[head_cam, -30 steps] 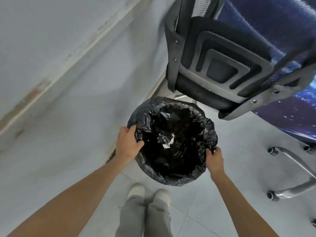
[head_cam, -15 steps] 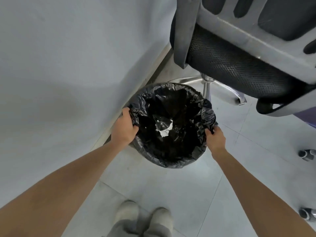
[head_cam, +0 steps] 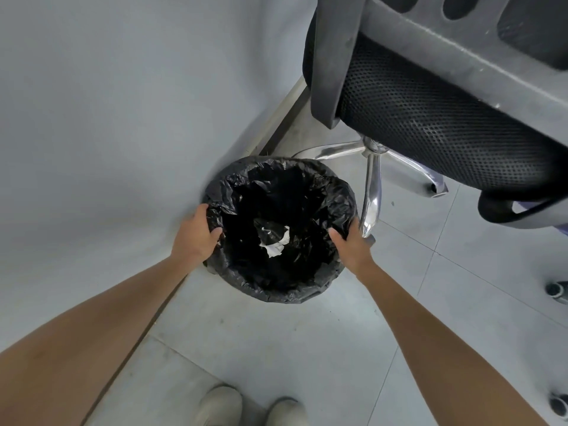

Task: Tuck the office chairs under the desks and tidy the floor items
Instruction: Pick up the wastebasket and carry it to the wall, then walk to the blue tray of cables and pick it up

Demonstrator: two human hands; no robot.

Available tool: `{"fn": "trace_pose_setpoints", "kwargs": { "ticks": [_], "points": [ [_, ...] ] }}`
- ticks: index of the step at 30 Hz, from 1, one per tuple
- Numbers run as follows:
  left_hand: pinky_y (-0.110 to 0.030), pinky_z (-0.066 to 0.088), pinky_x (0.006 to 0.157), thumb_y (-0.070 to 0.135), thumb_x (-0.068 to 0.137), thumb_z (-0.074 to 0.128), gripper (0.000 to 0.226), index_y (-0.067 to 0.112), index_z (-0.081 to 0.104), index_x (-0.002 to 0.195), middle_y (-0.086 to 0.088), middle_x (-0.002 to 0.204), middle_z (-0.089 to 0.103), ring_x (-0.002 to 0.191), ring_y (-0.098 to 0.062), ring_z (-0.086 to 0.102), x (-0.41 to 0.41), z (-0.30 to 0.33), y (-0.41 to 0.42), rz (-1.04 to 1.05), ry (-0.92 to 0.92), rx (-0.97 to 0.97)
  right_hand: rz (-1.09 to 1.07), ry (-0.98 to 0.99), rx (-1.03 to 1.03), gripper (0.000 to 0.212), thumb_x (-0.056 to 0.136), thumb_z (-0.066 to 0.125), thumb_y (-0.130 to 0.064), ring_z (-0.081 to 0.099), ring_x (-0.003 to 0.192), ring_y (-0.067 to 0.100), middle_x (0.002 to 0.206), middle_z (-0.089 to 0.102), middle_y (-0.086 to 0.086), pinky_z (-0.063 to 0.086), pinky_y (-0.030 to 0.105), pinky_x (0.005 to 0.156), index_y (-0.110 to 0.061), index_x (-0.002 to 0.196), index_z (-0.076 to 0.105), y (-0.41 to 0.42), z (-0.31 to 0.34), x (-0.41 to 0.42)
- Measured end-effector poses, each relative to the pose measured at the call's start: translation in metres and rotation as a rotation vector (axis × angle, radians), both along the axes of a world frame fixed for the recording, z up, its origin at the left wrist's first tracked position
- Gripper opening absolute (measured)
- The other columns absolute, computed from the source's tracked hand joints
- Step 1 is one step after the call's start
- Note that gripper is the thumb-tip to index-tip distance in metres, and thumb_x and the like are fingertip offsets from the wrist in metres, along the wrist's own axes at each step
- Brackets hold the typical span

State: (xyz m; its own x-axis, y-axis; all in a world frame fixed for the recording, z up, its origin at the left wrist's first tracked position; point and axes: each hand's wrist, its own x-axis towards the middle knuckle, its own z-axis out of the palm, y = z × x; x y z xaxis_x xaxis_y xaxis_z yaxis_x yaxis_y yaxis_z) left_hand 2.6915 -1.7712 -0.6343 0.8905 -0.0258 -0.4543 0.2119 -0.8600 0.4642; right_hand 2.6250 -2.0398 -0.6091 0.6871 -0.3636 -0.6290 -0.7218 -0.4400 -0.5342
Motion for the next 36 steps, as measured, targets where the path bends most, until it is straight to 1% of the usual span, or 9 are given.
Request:
{"fn": "trace_pose_setpoints", "kwargs": {
  "ticks": [2,5,8,11,15,23,28,31,36],
  "points": [
    [-0.045,0.040,0.093,0.021,0.092,0.051,0.052,-0.002,0.032,0.134,-0.027,0.122,0.052,0.112,-0.042,0.049,-0.003,0.006,-0.002,0.014,0.022,-0.027,-0.097,0.026,0.017,0.067,0.097,0.040,-0.035,0.032,0.132,0.038,0.149,0.021,0.021,0.032,0.040,0.105,-0.008,0.148,0.005,0.002,0.007,0.001],
    [-0.046,0.042,0.085,0.025,0.094,0.043,0.045,-0.003,0.035,0.128,-0.028,0.118,0.051,0.107,-0.043,0.049,-0.011,0.024,-0.009,-0.032,0.039,0.088,-0.132,0.081,-0.098,0.056,0.098,0.037,-0.030,0.050,0.111,0.036,0.134,0.043,0.022,0.042,0.039,0.087,-0.002,0.142,0.018,0.001,0.022,-0.003],
    [-0.043,0.043,0.075,0.019,0.090,0.044,0.031,-0.002,0.043,0.113,-0.021,0.109,0.052,0.102,-0.037,0.050,-0.022,0.059,-0.022,-0.211,0.019,0.208,0.055,0.034,-0.212,0.043,0.096,0.039,-0.017,0.053,0.106,0.037,0.128,0.047,0.024,0.047,0.039,0.083,0.002,0.134,0.032,0.003,0.045,-0.015],
    [-0.042,0.047,0.079,0.019,0.092,0.040,0.034,0.001,0.043,0.121,-0.015,0.113,0.056,0.105,-0.032,0.052,-0.033,0.104,-0.037,-0.347,0.079,0.183,0.235,-0.024,-0.211,0.036,0.095,0.040,-0.012,0.055,0.103,0.036,0.121,0.051,0.021,0.045,0.037,0.080,0.000,0.129,0.039,0.012,0.088,-0.032],
    [-0.037,0.047,0.079,0.019,0.095,0.037,0.042,0.004,0.037,0.135,-0.016,0.117,0.062,0.097,-0.028,0.060,-0.056,0.188,-0.057,-0.446,0.113,0.081,0.222,-0.034,-0.131,0.034,0.096,0.039,-0.014,0.053,0.107,0.033,0.118,0.056,0.017,0.042,0.036,0.086,-0.003,0.127,0.043,0.026,0.169,-0.059],
    [-0.026,0.047,0.077,0.005,0.095,0.040,0.030,0.001,0.051,0.123,-0.013,0.106,0.063,0.085,-0.021,0.062,-0.148,0.424,-0.093,-0.018,0.398,-0.590,-0.356,-0.213,0.206,0.036,0.096,0.042,-0.010,0.050,0.115,0.013,0.130,0.054,0.007,0.034,0.008,0.091,-0.007,0.132,0.047,0.016,0.420,-0.179],
    [-0.021,0.048,0.075,0.007,0.096,0.042,0.021,0.018,0.057,0.106,0.005,0.091,0.068,0.072,0.003,0.065,-0.234,0.527,-0.087,-0.136,0.307,-0.706,-0.591,-0.332,0.286,0.033,0.092,0.045,-0.004,0.060,0.107,0.016,0.115,0.063,0.002,0.044,0.030,0.100,-0.013,0.123,0.054,0.014,0.517,-0.302],
    [-0.014,0.051,0.069,0.005,0.095,0.041,0.024,0.019,0.058,0.104,0.009,0.081,0.073,0.073,-0.001,0.067,-0.283,0.556,-0.085,-0.206,0.324,-0.725,-0.706,-0.389,0.312,0.030,0.092,0.047,-0.004,0.063,0.101,0.010,0.111,0.066,-0.002,0.047,0.026,0.094,-0.019,0.114,0.058,0.021,0.547,-0.373],
    [-0.014,0.053,0.071,0.005,0.095,0.041,0.023,0.014,0.059,0.107,-0.003,0.093,0.069,0.077,-0.006,0.068,-0.309,0.569,-0.113,-0.349,0.369,-0.672,-0.969,-0.459,0.323,0.032,0.091,0.046,0.002,0.066,0.094,0.007,0.106,0.068,-0.002,0.050,0.021,0.084,-0.023,0.105,0.061,0.028,0.553,-0.450]
  ]
}}
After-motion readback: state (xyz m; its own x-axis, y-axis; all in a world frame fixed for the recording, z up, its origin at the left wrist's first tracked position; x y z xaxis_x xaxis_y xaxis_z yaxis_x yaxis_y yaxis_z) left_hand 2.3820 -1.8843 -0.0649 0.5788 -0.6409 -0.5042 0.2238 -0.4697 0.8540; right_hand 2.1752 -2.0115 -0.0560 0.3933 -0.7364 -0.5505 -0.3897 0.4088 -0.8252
